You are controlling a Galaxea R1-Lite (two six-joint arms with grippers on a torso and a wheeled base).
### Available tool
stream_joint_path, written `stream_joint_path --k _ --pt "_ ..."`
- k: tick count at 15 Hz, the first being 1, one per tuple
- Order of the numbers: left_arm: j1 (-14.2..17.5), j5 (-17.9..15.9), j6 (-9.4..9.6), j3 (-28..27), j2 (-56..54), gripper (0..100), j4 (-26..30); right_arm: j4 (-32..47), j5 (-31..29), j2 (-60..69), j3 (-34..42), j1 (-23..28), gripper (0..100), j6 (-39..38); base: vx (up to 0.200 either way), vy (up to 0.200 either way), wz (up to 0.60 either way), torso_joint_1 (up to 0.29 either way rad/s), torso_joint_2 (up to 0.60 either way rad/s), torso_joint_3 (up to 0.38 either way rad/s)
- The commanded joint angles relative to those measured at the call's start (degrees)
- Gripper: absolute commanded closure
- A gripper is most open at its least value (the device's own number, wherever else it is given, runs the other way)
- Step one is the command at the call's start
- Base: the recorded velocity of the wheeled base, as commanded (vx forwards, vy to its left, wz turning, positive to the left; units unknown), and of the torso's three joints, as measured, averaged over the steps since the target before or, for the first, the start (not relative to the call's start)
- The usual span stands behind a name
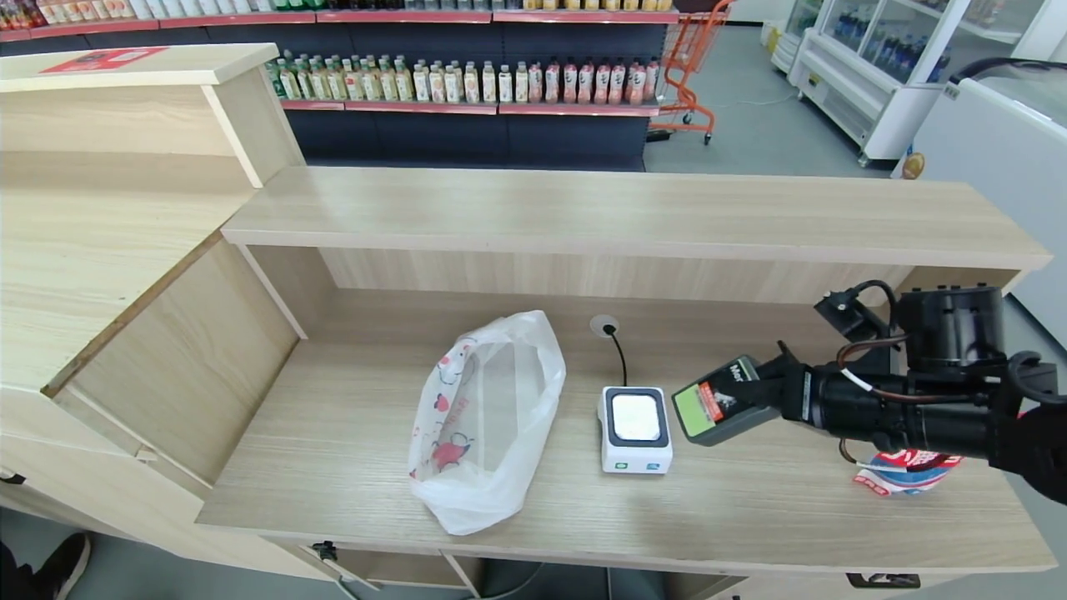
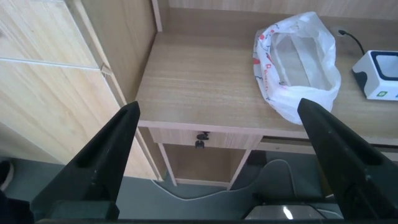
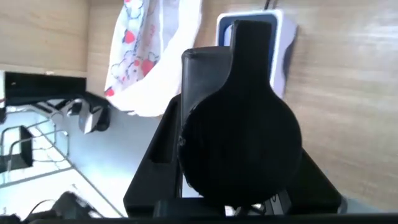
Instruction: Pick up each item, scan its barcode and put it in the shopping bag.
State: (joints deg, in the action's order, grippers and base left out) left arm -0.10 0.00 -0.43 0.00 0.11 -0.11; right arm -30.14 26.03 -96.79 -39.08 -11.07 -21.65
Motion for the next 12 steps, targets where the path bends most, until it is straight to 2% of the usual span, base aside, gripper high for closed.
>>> stream_joint_path --k 1,6,9,12 --pt "0.0 0.0 -0.01 0.0 0.1 0 0.0 -3.7 -1.3 -7.6 -2.4 -0.8 100 2.1 0.0 0.0 0.0 0.0 0.0 0.0" --pt "0.0 0.0 -0.01 0.0 0.1 0 -0.1 -4.9 -1.6 -15.4 -6.8 -3.6 100 2.8 0.0 0.0 0.0 0.0 0.0 0.0" --pt "0.0 0.0 -0.01 0.0 0.1 0 -0.1 -10.8 -3.7 -21.1 -7.5 -5.7 100 2.8 0.0 0.0 0.0 0.0 0.0 0.0" --pt "0.0 0.0 -0.01 0.0 0.1 0 0.0 -11.7 -3.9 -24.7 -11.5 -6.1 100 2.9 0.0 0.0 0.0 0.0 0.0 0.0"
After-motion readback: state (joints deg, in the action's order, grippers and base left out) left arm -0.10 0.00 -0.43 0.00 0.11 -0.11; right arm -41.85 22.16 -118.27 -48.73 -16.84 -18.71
